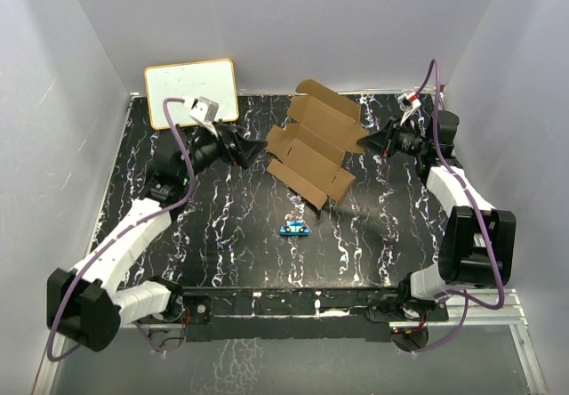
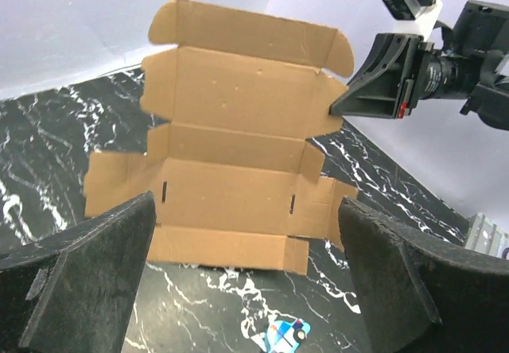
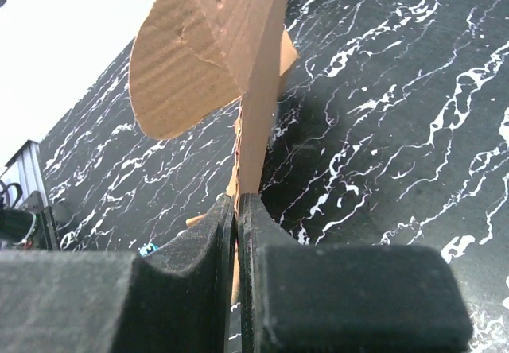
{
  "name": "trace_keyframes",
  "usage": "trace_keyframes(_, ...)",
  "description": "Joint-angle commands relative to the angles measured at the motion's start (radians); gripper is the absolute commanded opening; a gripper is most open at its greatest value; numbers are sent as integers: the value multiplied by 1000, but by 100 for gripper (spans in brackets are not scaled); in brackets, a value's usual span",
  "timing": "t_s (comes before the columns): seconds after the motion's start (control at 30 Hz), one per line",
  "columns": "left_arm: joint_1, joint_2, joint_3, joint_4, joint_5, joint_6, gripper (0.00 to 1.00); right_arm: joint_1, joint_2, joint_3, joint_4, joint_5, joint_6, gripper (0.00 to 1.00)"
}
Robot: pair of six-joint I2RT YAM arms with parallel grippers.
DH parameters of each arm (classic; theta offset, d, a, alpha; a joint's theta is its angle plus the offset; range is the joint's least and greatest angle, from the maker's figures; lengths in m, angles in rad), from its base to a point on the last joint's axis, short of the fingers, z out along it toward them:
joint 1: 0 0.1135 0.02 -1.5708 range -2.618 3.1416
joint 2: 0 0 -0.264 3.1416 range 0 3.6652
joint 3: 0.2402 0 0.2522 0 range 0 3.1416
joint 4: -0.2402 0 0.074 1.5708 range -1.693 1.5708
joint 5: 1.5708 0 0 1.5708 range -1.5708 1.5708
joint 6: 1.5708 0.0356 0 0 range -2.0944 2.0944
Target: Fold the paper box
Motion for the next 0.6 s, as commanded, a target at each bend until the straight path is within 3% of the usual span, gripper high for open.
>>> trace_keyframes(0.0,65,155,116,28,163,-21,96,-11,-44,-3,45,-89,-57,8)
trace_keyframes(0.13,155,339,151,302,378,-275,96,-17,-74,-9,40,-149,-102,8)
trace_keyframes(0.2,161,415,172,418,429,-333,95,-19,-85,-13,36,-171,-116,8)
trace_keyframes(0.57,143,604,257,512,458,-319,85,-19,-84,-5,54,-283,-116,8)
